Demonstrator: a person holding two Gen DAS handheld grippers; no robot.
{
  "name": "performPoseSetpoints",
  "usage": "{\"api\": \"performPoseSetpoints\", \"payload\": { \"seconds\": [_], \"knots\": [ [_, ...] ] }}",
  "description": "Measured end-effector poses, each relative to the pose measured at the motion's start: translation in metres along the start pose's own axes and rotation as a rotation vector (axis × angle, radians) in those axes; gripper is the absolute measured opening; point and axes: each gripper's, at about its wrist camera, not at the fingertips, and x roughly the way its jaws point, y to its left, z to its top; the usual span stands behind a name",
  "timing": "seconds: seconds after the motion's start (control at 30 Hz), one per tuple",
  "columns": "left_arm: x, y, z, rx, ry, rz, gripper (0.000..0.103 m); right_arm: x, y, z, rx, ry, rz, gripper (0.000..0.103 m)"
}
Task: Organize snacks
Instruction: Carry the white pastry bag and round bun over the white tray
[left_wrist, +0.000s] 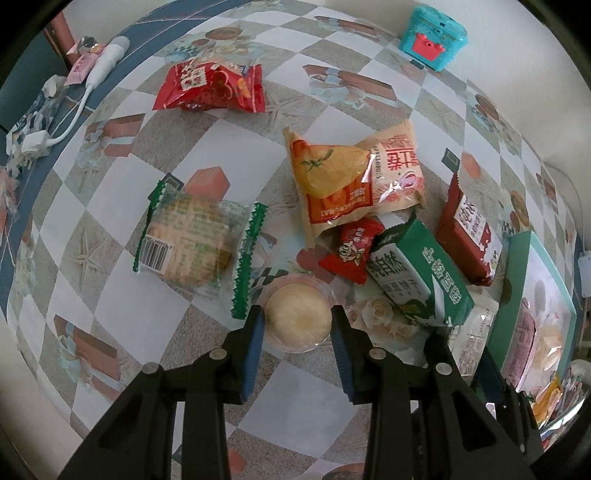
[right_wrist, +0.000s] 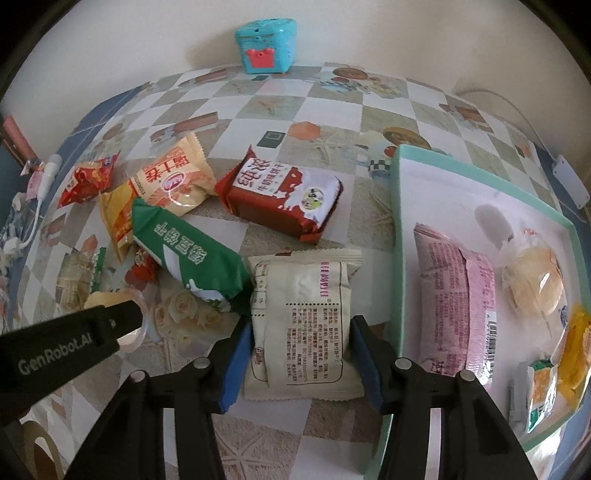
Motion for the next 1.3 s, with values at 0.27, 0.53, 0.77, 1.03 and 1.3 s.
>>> {"api": "performPoseSetpoints", "payload": {
  "seconds": [0.27,0.53,0.77,1.03,1.3],
  "knots": [
    [-0.013,-0.006,-0.001,0.014,-0.024,-0.002,0.037,-0.01,-0.004,0.003,0.032,-0.014,0.023,0.055],
    [-0.049,-0.01,-0.001,0.019,-0.11,-0.004,0.037,-0.045,-0.02,0.012,0.092,-0.088,0.036,0.055],
    [-0.081,-0.008,-0.006,0.035,-0.193,-0.021,0.037,-0.074,-0.041,0.015,0.166,-0.128,0.026,0.055],
    [-0.092,-0.023,-0.014,0.077,-0.222,-0.055,0.037,-0.088,-0.093,0.012,0.297,-0.138,-0.044,0.055],
    [-0.097,-0.059,-0.029,0.153,-0.227,-0.051,0.037,-0.093,-0.154,0.004,0.449,-0.135,-0.102,0.055]
  ]
}}
